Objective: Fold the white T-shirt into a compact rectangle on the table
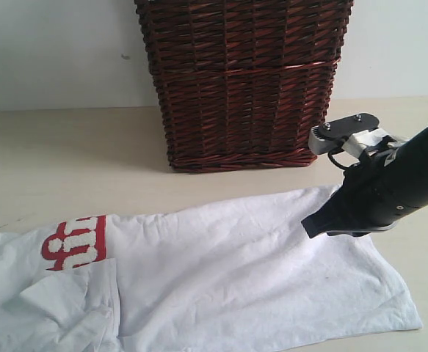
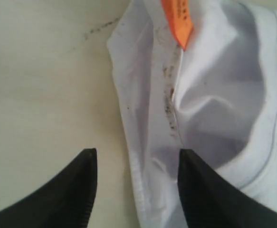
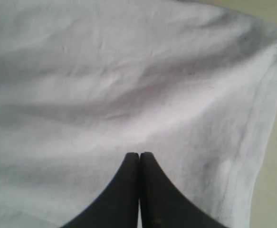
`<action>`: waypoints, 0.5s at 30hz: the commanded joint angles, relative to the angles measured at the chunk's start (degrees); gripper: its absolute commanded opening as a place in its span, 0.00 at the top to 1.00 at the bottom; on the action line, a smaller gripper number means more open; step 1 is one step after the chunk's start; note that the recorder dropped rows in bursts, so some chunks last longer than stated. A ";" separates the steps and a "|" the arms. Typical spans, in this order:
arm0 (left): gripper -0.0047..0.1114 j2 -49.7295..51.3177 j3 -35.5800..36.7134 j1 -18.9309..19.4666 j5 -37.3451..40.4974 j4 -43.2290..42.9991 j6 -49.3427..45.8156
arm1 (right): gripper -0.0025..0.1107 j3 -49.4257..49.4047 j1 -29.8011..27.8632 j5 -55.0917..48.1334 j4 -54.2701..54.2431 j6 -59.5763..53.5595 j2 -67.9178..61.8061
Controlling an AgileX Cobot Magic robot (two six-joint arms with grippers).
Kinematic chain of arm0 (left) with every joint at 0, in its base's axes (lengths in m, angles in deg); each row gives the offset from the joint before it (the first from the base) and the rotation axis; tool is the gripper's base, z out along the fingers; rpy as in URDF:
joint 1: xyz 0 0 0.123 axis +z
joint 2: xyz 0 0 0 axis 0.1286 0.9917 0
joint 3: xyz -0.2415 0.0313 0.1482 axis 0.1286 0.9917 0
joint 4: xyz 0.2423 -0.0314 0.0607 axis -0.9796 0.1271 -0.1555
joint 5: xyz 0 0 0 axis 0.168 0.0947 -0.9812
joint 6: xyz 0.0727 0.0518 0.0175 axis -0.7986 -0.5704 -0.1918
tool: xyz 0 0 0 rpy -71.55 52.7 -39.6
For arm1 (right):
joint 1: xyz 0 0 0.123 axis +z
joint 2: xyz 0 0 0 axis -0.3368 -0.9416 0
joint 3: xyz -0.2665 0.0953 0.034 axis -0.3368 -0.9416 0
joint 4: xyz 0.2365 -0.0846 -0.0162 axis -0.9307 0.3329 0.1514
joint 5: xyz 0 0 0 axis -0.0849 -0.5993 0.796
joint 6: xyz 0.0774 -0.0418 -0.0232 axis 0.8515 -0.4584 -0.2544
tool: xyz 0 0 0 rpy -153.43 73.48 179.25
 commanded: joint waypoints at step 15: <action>0.52 17.41 -1.92 4.93 -8.09 21.71 -24.11 | 0.98 -0.21 0.15 0.25 -0.70 -0.95 0.42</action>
